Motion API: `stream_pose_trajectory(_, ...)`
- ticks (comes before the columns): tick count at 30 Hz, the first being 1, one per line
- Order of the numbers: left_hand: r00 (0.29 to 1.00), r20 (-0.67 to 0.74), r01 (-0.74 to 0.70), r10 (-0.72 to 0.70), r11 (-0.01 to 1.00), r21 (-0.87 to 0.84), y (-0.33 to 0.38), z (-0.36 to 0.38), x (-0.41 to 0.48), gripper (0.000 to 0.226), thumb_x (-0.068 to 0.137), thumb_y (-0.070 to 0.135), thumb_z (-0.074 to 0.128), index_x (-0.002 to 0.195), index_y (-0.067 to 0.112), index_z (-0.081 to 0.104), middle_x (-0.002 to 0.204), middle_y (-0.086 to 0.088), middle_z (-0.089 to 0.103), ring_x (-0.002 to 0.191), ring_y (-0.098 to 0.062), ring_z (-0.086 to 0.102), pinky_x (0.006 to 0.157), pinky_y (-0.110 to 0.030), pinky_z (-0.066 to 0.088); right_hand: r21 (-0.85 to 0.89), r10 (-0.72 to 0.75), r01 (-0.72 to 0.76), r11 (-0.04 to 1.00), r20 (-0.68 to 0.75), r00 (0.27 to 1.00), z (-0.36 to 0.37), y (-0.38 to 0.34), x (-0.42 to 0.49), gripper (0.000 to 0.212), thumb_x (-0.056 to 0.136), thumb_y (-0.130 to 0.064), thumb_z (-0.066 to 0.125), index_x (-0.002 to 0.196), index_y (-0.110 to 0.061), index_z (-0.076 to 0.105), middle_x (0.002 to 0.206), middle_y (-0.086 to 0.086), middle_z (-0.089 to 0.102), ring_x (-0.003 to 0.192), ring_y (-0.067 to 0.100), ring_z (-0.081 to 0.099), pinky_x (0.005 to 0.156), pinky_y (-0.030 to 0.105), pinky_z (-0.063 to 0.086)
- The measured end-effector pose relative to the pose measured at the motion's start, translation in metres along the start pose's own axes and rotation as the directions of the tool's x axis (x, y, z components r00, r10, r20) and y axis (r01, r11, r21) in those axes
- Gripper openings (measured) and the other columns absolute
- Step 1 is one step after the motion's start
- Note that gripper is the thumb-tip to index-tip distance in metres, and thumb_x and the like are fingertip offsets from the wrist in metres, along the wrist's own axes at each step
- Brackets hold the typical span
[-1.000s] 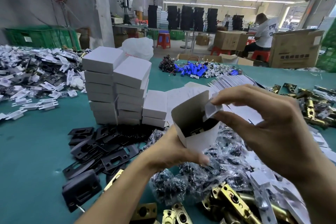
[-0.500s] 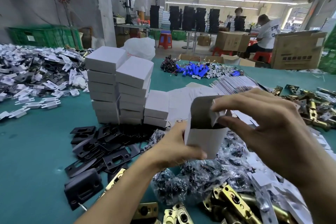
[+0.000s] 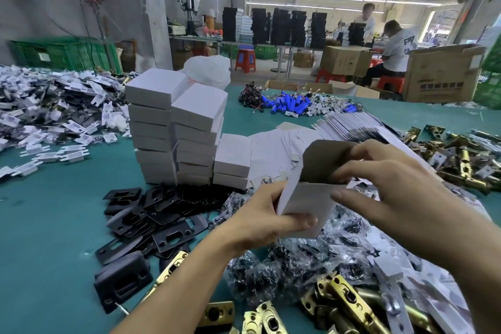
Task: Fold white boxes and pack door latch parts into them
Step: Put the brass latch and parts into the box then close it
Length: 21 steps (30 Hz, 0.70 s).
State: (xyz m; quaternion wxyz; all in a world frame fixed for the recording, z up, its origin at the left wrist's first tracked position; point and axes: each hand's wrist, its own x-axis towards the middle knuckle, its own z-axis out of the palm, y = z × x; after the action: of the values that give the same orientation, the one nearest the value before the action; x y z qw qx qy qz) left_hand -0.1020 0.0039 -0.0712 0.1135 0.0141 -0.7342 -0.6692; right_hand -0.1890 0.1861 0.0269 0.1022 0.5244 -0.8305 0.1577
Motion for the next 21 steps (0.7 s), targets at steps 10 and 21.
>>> stream_pose_trajectory(10,0.999,-0.042,-0.01,0.008,0.999,-0.045,0.002,-0.001,0.0,0.036,0.077,0.017,0.073,0.11,0.029,0.068,0.104,-0.004,0.069,0.096,-0.012,0.064,0.087,-0.031,0.055,0.037,0.129,-0.127,0.991,-0.042,0.991,0.012,0.006,0.002,0.033,0.08,-0.051,0.064,0.111,-0.041,0.061,0.123,-0.013,0.037,0.114,0.01,0.04,0.092,0.029,0.034)
stream_pose_trajectory(21,0.999,0.031,0.02,-0.017,0.996,-0.092,0.0,-0.007,-0.003,0.062,0.067,0.014,0.084,0.125,0.014,0.064,0.115,-0.016,0.068,0.108,-0.028,0.065,0.092,-0.04,0.056,0.522,0.096,-0.069,0.85,-0.024,0.995,0.029,-0.002,0.008,0.04,0.085,-0.007,0.073,0.103,-0.04,0.059,0.096,-0.008,0.069,0.066,0.014,0.071,0.058,0.039,0.057)
